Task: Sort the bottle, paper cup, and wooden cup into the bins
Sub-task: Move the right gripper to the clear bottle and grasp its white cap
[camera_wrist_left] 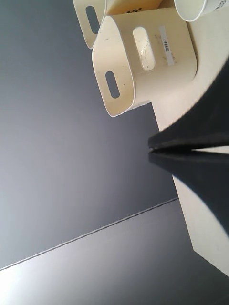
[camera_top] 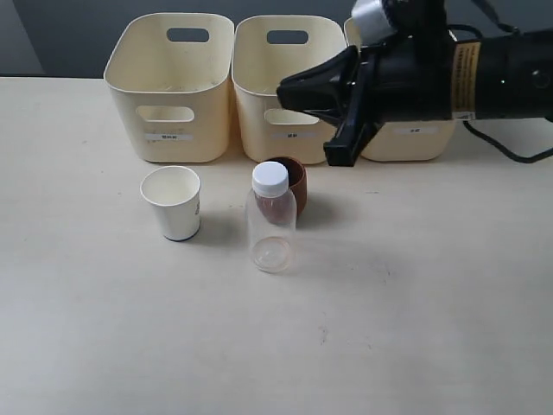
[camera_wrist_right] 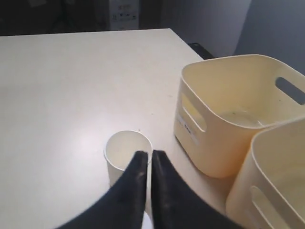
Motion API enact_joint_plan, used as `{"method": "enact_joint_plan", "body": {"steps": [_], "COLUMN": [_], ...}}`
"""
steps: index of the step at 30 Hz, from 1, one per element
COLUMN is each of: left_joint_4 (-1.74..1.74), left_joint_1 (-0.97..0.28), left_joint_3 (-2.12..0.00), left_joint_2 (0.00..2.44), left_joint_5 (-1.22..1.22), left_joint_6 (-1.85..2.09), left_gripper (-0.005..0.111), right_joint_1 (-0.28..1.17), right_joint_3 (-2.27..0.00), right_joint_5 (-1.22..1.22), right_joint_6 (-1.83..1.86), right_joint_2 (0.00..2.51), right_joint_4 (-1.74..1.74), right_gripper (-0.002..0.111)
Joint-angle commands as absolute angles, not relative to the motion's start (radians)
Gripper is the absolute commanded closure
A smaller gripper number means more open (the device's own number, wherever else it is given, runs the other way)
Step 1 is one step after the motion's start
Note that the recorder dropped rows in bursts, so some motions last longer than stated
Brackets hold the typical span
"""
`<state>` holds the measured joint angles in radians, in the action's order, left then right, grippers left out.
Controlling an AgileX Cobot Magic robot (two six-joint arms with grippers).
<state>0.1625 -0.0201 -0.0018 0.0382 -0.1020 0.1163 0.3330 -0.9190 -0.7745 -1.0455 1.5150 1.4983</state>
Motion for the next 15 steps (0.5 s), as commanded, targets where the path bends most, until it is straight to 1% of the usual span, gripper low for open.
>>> {"method": "enact_joint_plan", "body": {"steps": [1, 2, 4, 5, 6, 8, 11, 15], "left_joint_4": [0.163, 0.163, 0.163, 0.163, 0.163, 0.163, 0.163, 0.163], "left_joint_1": [-0.022, -0.022, -0.022, -0.022, -0.022, -0.022, -0.022, -0.022], "left_joint_3": [0.000, 0.000, 0.000, 0.000, 0.000, 0.000, 0.000, 0.000], "left_joint_2": [0.036, 0.036, 0.036, 0.036, 0.036, 0.036, 0.036, 0.036], "left_joint_5": [-0.107, -0.107, -0.107, -0.107, -0.107, -0.107, -0.107, -0.107], "left_joint_6": [0.114, 0.114, 0.114, 0.114, 0.114, 0.114, 0.114, 0.114], "left_gripper": [0.107, 0.107, 0.107, 0.107, 0.107, 0.107, 0.107, 0.107], "right_joint_1": [0.408, 0.414, 0.421, 0.421, 0.421, 0.421, 0.421, 0.421], "right_joint_3": [-0.934, -0.934, -0.934, -0.934, -0.934, -0.934, -0.934, -0.936], "right_joint_5": [-0.622, -0.591, -0.565, -0.597, -0.631, -0.691, -0.612, -0.642], "right_joint_6": [-1.054, -1.059, -1.121, -1.195, -1.243, -1.279, -1.281, -1.281], "right_joint_2": [1.523, 1.525, 1.532, 1.545, 1.555, 1.585, 1.634, 1.682], "right_joint_4": [1.516, 1.516, 1.518, 1.532, 1.566, 1.633, 1.632, 1.614], "right_gripper": [0.067, 0.059, 0.039, 0.024, 0.023, 0.026, 0.027, 0.027]}}
